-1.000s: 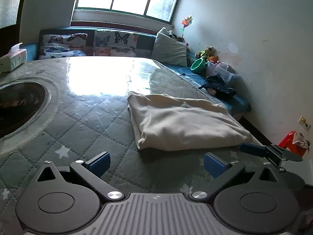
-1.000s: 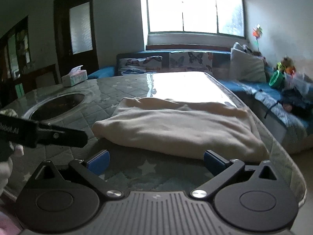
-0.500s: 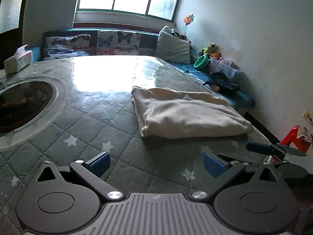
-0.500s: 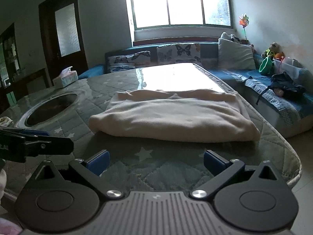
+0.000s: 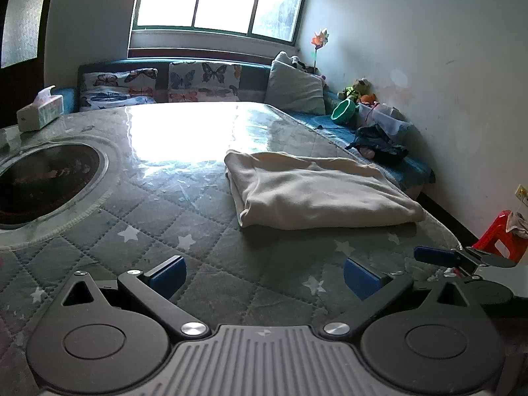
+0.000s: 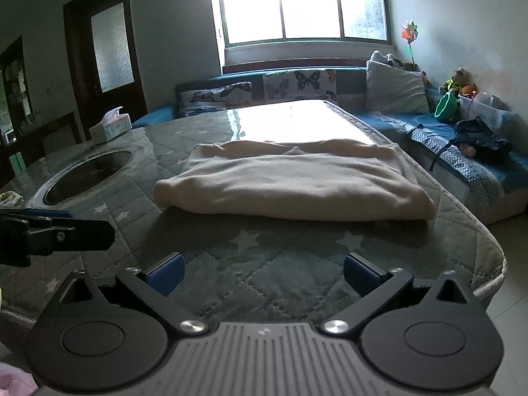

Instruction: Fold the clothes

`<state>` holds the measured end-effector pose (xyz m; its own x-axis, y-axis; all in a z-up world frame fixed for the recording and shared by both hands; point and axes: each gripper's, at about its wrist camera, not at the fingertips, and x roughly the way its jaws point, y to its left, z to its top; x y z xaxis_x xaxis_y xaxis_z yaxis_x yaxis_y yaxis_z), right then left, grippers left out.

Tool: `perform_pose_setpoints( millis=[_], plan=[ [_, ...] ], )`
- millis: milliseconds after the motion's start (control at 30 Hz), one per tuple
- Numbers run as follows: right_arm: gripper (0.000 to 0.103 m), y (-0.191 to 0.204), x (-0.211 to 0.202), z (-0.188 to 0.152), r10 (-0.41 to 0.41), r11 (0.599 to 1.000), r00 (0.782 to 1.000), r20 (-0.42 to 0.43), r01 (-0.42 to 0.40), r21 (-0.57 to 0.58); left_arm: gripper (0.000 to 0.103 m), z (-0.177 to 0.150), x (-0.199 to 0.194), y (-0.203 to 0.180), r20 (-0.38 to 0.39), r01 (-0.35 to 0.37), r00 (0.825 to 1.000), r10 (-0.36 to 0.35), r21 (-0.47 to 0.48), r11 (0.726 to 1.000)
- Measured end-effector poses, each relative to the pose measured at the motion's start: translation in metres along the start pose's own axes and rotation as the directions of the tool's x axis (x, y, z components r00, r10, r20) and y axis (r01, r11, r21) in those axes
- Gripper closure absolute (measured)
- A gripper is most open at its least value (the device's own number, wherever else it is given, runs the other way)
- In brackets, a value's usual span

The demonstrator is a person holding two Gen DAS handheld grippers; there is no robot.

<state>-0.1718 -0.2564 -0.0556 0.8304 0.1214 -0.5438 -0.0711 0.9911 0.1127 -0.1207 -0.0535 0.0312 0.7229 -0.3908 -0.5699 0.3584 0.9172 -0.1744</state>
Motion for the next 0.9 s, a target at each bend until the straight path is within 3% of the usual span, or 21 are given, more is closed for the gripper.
perform_pose_setpoints(
  millis=[900],
  plan=[
    [0.000, 0.007, -0.016, -0.006, 0.011, 1.000, 0.999, 0.048, -0.010, -0.023, 0.000, -0.011, -0.017, -0.010, 0.036, -0.025, 0.999, 0.024, 0.011, 1.000]
  ],
)
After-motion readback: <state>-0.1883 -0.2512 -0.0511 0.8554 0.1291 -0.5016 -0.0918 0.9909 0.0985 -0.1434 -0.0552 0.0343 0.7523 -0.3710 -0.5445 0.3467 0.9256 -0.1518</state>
